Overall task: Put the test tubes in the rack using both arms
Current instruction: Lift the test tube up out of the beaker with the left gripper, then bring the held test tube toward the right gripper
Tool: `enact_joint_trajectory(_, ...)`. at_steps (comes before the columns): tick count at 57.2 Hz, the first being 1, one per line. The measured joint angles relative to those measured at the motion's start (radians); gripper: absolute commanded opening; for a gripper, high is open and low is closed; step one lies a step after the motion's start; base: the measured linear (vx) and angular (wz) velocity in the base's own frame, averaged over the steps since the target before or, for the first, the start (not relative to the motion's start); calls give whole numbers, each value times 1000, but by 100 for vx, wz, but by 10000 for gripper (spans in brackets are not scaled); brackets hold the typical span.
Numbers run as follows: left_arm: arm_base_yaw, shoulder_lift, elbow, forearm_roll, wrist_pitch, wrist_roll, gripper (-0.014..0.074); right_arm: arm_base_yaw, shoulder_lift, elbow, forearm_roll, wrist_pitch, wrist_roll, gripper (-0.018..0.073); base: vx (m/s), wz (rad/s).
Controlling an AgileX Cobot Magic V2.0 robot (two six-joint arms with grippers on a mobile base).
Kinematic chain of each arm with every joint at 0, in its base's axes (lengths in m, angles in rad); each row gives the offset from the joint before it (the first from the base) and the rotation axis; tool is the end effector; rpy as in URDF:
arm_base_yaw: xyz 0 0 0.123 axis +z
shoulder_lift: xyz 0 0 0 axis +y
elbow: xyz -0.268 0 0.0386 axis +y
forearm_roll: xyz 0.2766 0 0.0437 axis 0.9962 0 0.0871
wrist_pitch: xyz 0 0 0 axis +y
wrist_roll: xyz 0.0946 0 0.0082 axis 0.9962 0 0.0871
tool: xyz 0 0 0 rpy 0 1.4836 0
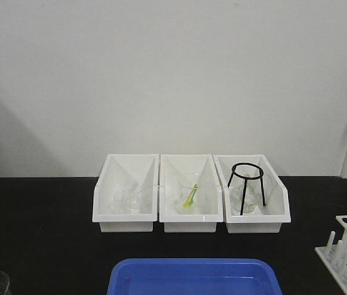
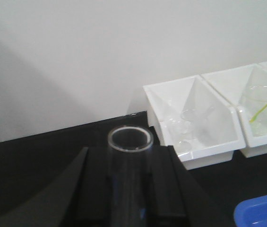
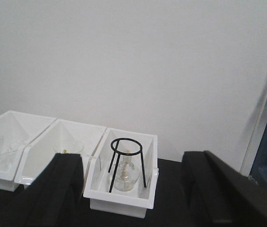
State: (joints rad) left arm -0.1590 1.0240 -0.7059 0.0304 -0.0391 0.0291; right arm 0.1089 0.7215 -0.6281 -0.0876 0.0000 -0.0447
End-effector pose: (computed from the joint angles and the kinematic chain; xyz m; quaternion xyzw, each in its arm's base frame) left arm 0.2599 -0.0418 0.3088 0.0845 0.7669 -0.0321 0.6353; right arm 0.1975 0.0216 0.3461 -0.0853 0.7041 -0.0082 0.7049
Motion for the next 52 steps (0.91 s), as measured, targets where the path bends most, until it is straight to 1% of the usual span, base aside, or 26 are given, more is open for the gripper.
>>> enact_joint_trajectory(6, -62, 0, -6, 0, -5, -1, -20, 0, 0, 0, 0, 0, 0, 491, 0, 0)
enact_joint_trajectory(17, -211, 0, -8, 0, -57, -6, -20, 0, 0, 0, 0, 0, 0, 491, 0, 0)
enact_joint_trajectory(25, -317, 33, -21, 0, -88, -36, -20, 0, 0, 0, 0, 0, 0, 491, 0, 0)
enact_joint_trajectory(35, -407, 149, -62, 0, -139, -52, -20, 0, 0, 0, 0, 39, 0, 491, 0, 0)
enact_joint_trajectory(42, -464, 250, -138, 0, -187, -58, -20, 1, 0, 3, 0, 61, 0, 491, 0, 0)
enact_joint_trajectory(47, -495, 318, -200, 0, -202, -59, -20, 15, 12, 17, 0, 62, 0, 491, 0, 0)
enact_joint_trajectory(52, -520, 372, -250, 0, -207, -60, -20, 45, 52, 30, 0, 62, 1, 488, 0, 0)
